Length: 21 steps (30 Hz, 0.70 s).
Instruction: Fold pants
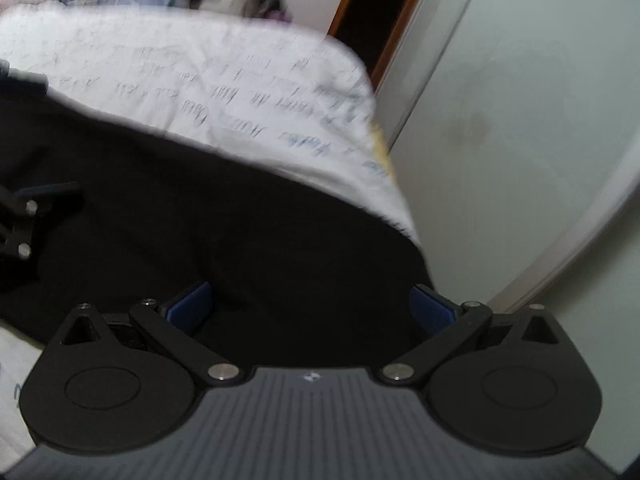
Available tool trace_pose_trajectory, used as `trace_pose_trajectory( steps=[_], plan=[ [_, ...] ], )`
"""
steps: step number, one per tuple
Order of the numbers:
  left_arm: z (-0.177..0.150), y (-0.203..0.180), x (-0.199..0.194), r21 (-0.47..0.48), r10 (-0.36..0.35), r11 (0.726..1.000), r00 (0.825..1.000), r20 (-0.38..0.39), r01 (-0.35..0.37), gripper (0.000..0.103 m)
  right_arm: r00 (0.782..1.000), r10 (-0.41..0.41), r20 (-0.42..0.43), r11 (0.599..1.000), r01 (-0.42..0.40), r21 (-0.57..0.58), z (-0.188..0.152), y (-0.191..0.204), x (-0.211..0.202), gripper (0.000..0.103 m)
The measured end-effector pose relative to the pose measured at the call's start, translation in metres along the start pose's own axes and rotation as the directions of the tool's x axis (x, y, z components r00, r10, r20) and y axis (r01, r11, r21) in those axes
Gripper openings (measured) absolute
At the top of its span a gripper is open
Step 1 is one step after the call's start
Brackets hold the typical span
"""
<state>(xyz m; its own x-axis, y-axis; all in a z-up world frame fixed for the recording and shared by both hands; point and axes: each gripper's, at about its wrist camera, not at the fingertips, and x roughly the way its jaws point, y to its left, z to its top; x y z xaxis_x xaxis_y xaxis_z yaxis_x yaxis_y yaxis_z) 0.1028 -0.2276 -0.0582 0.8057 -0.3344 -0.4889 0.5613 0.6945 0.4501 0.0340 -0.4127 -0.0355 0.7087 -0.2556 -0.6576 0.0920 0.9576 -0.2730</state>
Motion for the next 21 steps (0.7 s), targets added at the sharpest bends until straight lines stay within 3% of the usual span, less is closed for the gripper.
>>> trace_pose_trajectory(
  steps=[1,2,3,4,5,7,9,11,13,18,21],
  plan=[
    [0.001,0.002,-0.004,-0.009,-0.009,1.0,1.0,0.01,0.009,0.101,0.999,-0.047,0.001,0.996,0.047,0.077,0.0,-0.009,-0.004,0.103],
    [0.002,0.005,-0.008,-0.024,-0.022,0.999,0.999,0.023,0.022,0.101,0.986,-0.162,0.028,0.977,0.156,0.143,-0.001,-0.016,-0.013,0.103],
    [0.003,0.006,-0.01,-0.036,-0.037,0.999,0.999,0.034,0.038,0.101,0.962,-0.27,0.041,0.95,0.259,0.174,-0.002,-0.02,-0.021,0.103],
    [0.004,0.006,-0.01,-0.045,-0.049,0.998,0.998,0.038,0.051,0.101,0.948,-0.313,0.057,0.936,0.298,0.187,-0.004,-0.02,-0.028,0.103],
    [0.004,0.004,-0.008,-0.052,-0.059,0.997,0.998,0.034,0.061,0.101,0.96,-0.269,0.074,0.95,0.252,0.186,-0.006,-0.019,-0.034,0.103],
    [0.002,0.0,-0.001,-0.06,-0.074,0.995,0.997,0.0,0.074,0.101,0.994,-0.054,0.096,0.985,0.037,0.169,-0.012,-0.011,-0.04,0.103],
    [-0.004,-0.001,0.005,-0.092,-0.084,0.992,0.996,-0.002,0.083,0.102,0.998,0.02,0.052,0.993,-0.026,0.117,-0.019,0.003,-0.031,0.103],
    [-0.008,0.006,0.007,-0.137,-0.107,0.985,0.994,-0.001,0.106,0.102,1.0,0.0,0.028,0.993,-0.003,0.118,-0.029,0.01,-0.02,0.103],
    [-0.01,0.014,0.012,-0.196,-0.152,0.969,0.988,-0.014,0.147,0.103,0.998,0.014,0.054,0.972,-0.027,0.232,-0.038,0.004,-0.017,0.103],
    [-0.02,0.037,0.024,-0.364,-0.274,0.899,0.961,-0.027,0.246,0.103,0.995,-0.01,0.102,0.96,-0.019,0.28,-0.043,-0.002,-0.025,0.103],
    [-0.019,0.031,0.022,-0.334,-0.246,0.915,0.969,-0.024,0.225,0.103,0.988,-0.124,0.094,0.907,0.075,0.414,-0.056,-0.027,-0.034,0.103]
  ],
)
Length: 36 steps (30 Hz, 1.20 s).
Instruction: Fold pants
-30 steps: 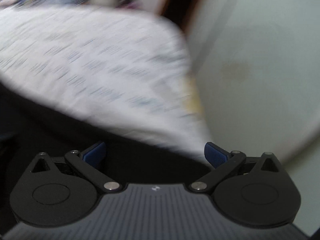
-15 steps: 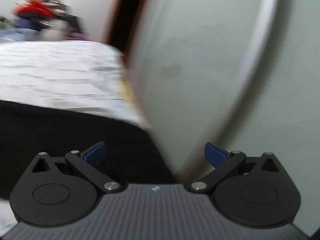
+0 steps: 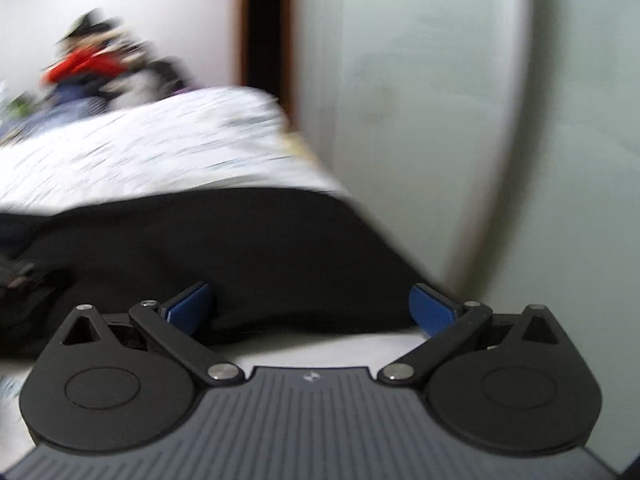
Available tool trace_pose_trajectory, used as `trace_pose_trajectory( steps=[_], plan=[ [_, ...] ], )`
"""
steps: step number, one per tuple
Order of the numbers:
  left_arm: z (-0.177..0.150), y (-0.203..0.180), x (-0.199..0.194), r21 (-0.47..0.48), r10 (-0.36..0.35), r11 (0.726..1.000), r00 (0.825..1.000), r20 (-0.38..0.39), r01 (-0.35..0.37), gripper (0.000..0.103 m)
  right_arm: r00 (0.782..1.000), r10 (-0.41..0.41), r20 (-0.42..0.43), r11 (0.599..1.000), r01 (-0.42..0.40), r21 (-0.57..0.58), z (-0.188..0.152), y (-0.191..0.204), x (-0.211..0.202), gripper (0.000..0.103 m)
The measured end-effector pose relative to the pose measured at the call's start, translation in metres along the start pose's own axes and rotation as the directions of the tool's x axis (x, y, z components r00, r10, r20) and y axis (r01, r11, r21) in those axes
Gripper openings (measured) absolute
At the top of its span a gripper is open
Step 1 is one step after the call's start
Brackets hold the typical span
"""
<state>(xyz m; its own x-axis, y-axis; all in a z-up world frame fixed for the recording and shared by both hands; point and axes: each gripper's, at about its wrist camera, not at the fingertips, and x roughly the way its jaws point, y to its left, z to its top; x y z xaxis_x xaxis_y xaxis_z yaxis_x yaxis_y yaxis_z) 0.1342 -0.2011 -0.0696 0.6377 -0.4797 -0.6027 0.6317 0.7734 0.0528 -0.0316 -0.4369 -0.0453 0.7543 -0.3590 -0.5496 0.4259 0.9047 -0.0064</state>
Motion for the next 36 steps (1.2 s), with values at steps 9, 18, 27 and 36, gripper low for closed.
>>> trace_pose_trajectory(
  steps=[9,18,27,36],
  plan=[
    [0.0,0.001,-0.001,0.003,0.003,1.0,1.0,0.004,-0.003,0.103,0.984,-0.18,0.007,0.983,0.179,0.048,0.007,-0.029,0.005,0.103],
    [0.0,0.0,-0.001,0.003,0.003,1.0,1.0,0.004,-0.003,0.103,0.949,0.302,0.093,0.331,-0.195,0.923,-0.019,-0.168,0.026,0.103],
    [0.0,0.0,-0.001,0.002,0.003,1.0,1.0,0.003,-0.003,0.103,0.909,0.406,0.092,0.197,-0.186,0.963,-0.04,-0.177,0.071,0.103],
    [0.0,0.0,-0.001,0.002,0.003,1.0,1.0,0.003,-0.003,0.103,0.92,0.373,0.122,0.216,-0.214,0.953,-0.027,-0.178,0.089,0.072]
  ],
)
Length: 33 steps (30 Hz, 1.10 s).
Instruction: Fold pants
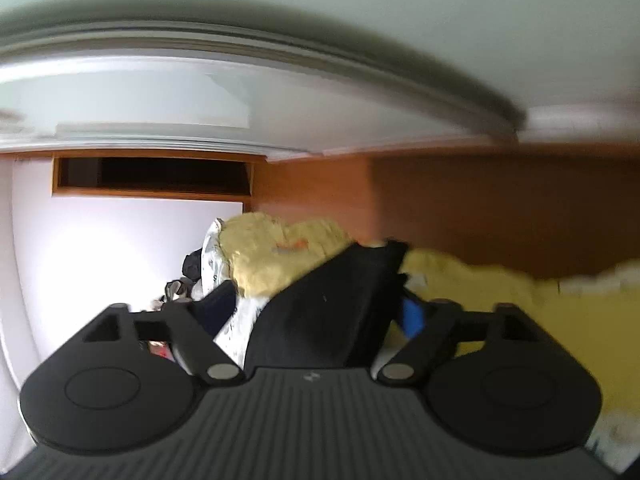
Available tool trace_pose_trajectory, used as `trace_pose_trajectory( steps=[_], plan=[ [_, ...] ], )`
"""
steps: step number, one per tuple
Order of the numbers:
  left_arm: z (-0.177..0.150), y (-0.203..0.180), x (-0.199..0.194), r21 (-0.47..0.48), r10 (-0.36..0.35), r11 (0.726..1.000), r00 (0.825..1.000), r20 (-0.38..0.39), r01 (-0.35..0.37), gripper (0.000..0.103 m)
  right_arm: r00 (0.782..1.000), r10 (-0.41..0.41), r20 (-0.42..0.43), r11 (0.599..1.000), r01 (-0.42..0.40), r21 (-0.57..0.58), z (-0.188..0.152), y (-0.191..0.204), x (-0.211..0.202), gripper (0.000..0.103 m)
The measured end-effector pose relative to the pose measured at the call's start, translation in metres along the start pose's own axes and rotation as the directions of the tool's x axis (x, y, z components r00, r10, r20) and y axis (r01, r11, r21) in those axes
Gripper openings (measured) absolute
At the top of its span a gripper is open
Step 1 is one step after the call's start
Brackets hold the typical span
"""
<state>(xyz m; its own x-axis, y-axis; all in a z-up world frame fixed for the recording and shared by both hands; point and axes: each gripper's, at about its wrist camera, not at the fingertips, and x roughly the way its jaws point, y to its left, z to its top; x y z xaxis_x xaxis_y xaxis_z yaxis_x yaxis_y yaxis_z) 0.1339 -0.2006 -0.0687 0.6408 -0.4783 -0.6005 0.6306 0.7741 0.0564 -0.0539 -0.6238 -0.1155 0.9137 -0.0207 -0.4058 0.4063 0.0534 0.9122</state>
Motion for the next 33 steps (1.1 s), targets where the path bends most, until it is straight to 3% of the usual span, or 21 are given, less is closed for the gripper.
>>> trace_pose_trajectory(
  steps=[2,4,6,9,14,18,20,23,26,28,29,31,33],
  plan=[
    [0.0,0.0,0.0,0.0,0.0,1.0,1.0,0.0,0.0,0.103,1.0,-0.021,0.005,0.998,0.022,-0.058,0.0,0.008,0.0,0.056],
    [0.0,0.0,0.0,-0.001,0.0,1.0,1.0,0.0,0.0,0.103,0.998,-0.058,-0.003,0.993,0.057,-0.107,0.001,0.014,0.001,0.03],
    [0.0,0.0,0.0,-0.001,-0.001,1.0,1.0,0.0,0.001,0.103,0.996,-0.086,-0.001,0.988,0.085,-0.125,0.003,0.016,0.001,0.017],
    [0.0,0.0,0.0,-0.001,-0.001,1.0,1.0,-0.001,0.001,0.103,0.995,-0.097,0.007,0.984,0.097,-0.148,0.004,0.016,-0.001,0.01],
    [0.0,0.001,0.0,-0.006,-0.005,1.0,1.0,-0.003,0.005,0.103,0.99,-0.114,0.085,0.964,0.13,-0.23,-0.001,0.026,-0.002,0.009],
    [0.001,0.003,0.001,-0.019,-0.015,1.0,1.0,-0.009,0.015,0.103,0.983,-0.101,0.154,0.924,0.15,-0.351,-0.014,0.054,-0.008,0.009],
    [0.002,0.004,0.0,-0.023,-0.015,1.0,1.0,-0.012,0.015,0.103,0.978,-0.089,0.186,0.881,0.165,-0.443,-0.026,0.075,-0.01,0.009],
    [0.002,0.004,0.0,-0.024,-0.013,1.0,1.0,-0.012,0.013,0.103,0.969,-0.075,0.233,0.755,0.208,-0.622,-0.058,0.112,-0.01,0.009],
    [0.002,0.005,0.0,-0.026,-0.014,1.0,1.0,-0.01,0.014,0.103,0.961,-0.062,0.27,0.559,0.258,-0.788,-0.1,0.142,-0.006,0.009],
    [0.002,0.005,0.0,-0.027,-0.015,1.0,1.0,-0.01,0.015,0.103,0.959,-0.054,0.28,0.387,0.278,-0.879,-0.134,0.155,-0.004,0.009],
    [0.002,0.005,0.0,-0.026,-0.015,1.0,1.0,-0.009,0.014,0.103,0.96,-0.052,0.277,0.278,0.28,-0.919,-0.155,0.158,0.0,0.009],
    [0.002,0.005,0.0,-0.027,-0.015,1.0,1.0,-0.009,0.015,0.103,0.974,-0.086,0.207,0.064,0.213,-0.975,-0.193,0.158,0.011,0.009],
    [0.002,0.005,0.001,-0.029,-0.017,0.999,1.0,-0.01,0.017,0.103,0.971,-0.152,0.183,-0.153,0.159,-0.975,-0.229,0.146,0.025,0.01]
  ],
)
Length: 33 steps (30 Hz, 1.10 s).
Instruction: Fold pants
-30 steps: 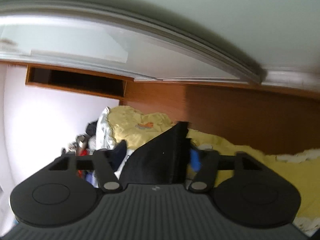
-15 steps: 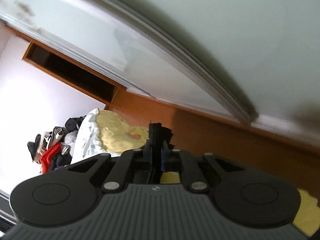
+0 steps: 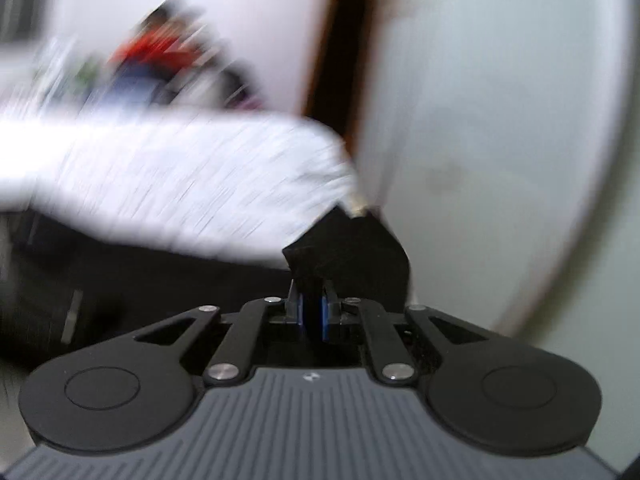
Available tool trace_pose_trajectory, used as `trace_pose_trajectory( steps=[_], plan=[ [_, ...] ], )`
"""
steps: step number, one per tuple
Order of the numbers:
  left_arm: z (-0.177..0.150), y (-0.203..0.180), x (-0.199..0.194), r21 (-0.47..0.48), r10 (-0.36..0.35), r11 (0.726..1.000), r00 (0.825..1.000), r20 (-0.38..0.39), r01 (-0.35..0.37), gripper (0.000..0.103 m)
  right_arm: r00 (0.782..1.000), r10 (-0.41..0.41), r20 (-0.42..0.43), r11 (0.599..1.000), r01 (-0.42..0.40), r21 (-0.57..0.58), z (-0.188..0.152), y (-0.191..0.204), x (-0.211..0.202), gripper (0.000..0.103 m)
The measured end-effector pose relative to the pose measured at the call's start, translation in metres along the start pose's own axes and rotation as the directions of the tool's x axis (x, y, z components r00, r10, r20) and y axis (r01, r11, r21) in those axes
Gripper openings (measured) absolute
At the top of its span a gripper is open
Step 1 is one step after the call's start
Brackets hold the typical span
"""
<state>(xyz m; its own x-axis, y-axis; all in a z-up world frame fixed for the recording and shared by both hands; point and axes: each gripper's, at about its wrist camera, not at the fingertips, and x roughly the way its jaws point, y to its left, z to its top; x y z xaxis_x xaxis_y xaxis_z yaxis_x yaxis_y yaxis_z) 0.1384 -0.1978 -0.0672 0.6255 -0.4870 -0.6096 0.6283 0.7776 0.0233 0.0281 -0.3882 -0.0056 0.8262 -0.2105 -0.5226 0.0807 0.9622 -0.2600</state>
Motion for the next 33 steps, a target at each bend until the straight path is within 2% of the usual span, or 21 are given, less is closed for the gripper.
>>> trace_pose_trajectory(
  steps=[2,3,5,7,9,11,14,15,16,18,20,22,24,26,27,28,29,30,31,33],
  plan=[
    [0.0,0.001,0.0,-0.002,-0.004,1.0,1.0,0.001,0.004,0.103,0.998,-0.033,-0.058,0.988,0.024,-0.153,-0.008,0.024,0.008,0.019],
    [0.0,0.001,0.0,-0.003,-0.005,1.0,1.0,0.001,0.005,0.103,0.996,-0.07,-0.052,0.978,0.058,-0.2,-0.012,0.031,0.008,0.024],
    [0.0,0.001,0.0,-0.003,-0.005,1.0,1.0,0.001,0.005,0.103,0.992,-0.12,-0.037,0.969,0.109,-0.222,-0.014,0.035,0.002,0.035],
    [0.0,0.001,0.0,-0.003,-0.004,1.0,1.0,0.002,0.004,0.103,0.986,-0.166,-0.015,0.962,0.159,-0.222,-0.013,0.036,-0.005,0.055],
    [0.0,0.001,0.0,-0.004,-0.005,1.0,1.0,0.002,0.005,0.103,0.981,-0.195,0.006,0.948,0.191,-0.253,-0.016,0.04,-0.009,0.055],
    [0.0,0.001,0.0,-0.003,-0.005,1.0,1.0,0.002,0.005,0.103,0.974,-0.225,-0.005,0.934,0.214,-0.286,-0.023,0.045,-0.005,0.054],
    [0.0,0.001,-0.001,-0.003,-0.005,1.0,1.0,0.002,0.005,0.103,0.974,-0.224,-0.018,0.933,0.209,-0.293,-0.022,0.048,-0.001,0.042],
    [0.0,0.001,0.0,-0.003,-0.005,1.0,1.0,0.002,0.005,0.103,0.974,-0.226,-0.021,0.932,0.21,-0.295,-0.019,0.053,0.007,0.036],
    [0.0,0.001,-0.001,-0.003,-0.005,1.0,1.0,0.002,0.005,0.103,0.976,-0.217,-0.022,0.933,0.2,-0.299,-0.02,0.053,0.007,0.024],
    [0.0,0.001,-0.001,-0.003,-0.005,1.0,1.0,0.002,0.005,0.103,0.981,-0.193,-0.026,0.934,0.176,-0.31,-0.021,0.056,0.009,0.012],
    [0.0,0.001,-0.001,-0.003,-0.005,1.0,1.0,0.002,0.005,0.103,0.981,-0.194,-0.01,0.934,0.181,-0.308,-0.022,0.055,0.008,0.007],
    [0.0,0.001,0.0,-0.004,-0.005,1.0,1.0,0.002,0.005,0.103,0.982,-0.189,0.01,0.96,0.187,-0.211,-0.018,0.034,0.006,0.006],
    [0.0,0.001,0.0,-0.004,-0.006,1.0,1.0,0.001,0.006,0.103,0.973,-0.229,0.013,0.973,0.229,-0.025,-0.015,-0.009,0.006,0.007],
    [0.0,0.001,0.0,-0.003,-0.005,1.0,1.0,0.001,0.005,0.103,0.95,-0.313,-0.005,0.935,0.309,0.176,-0.02,-0.062,0.004,0.007],
    [0.0,0.001,0.0,-0.003,-0.005,1.0,1.0,0.002,0.005,0.103,0.936,-0.349,-0.04,0.897,0.346,0.276,-0.026,-0.089,0.003,0.014],
    [0.0,0.002,0.0,-0.004,-0.006,1.0,1.0,0.002,0.006,0.103,0.925,-0.365,-0.102,0.846,0.375,0.379,-0.034,-0.118,0.004,0.038],
    [0.0,0.002,0.0,-0.004,-0.006,1.0,1.0,0.002,0.006,0.103,0.913,-0.376,-0.157,0.79,0.404,0.461,-0.043,-0.14,0.002,0.049],
    [0.0,0.002,0.0,-0.004,-0.006,1.0,1.0,0.001,0.006,0.103,0.904,-0.388,-0.182,0.721,0.42,0.551,-0.055,-0.16,-0.006,0.065],
    [0.0,0.002,0.0,-0.003,-0.005,1.0,1.0,0.001,0.005,0.103,0.9,-0.398,-0.178,0.668,0.417,0.617,-0.064,-0.172,-0.017,0.081],
    [0.0,0.002,0.0,-0.003,-0.004,1.0,1.0,0.001,0.004,0.103,0.9,-0.404,-0.164,0.596,0.395,0.699,-0.078,-0.181,-0.036,0.103]
  ],
)
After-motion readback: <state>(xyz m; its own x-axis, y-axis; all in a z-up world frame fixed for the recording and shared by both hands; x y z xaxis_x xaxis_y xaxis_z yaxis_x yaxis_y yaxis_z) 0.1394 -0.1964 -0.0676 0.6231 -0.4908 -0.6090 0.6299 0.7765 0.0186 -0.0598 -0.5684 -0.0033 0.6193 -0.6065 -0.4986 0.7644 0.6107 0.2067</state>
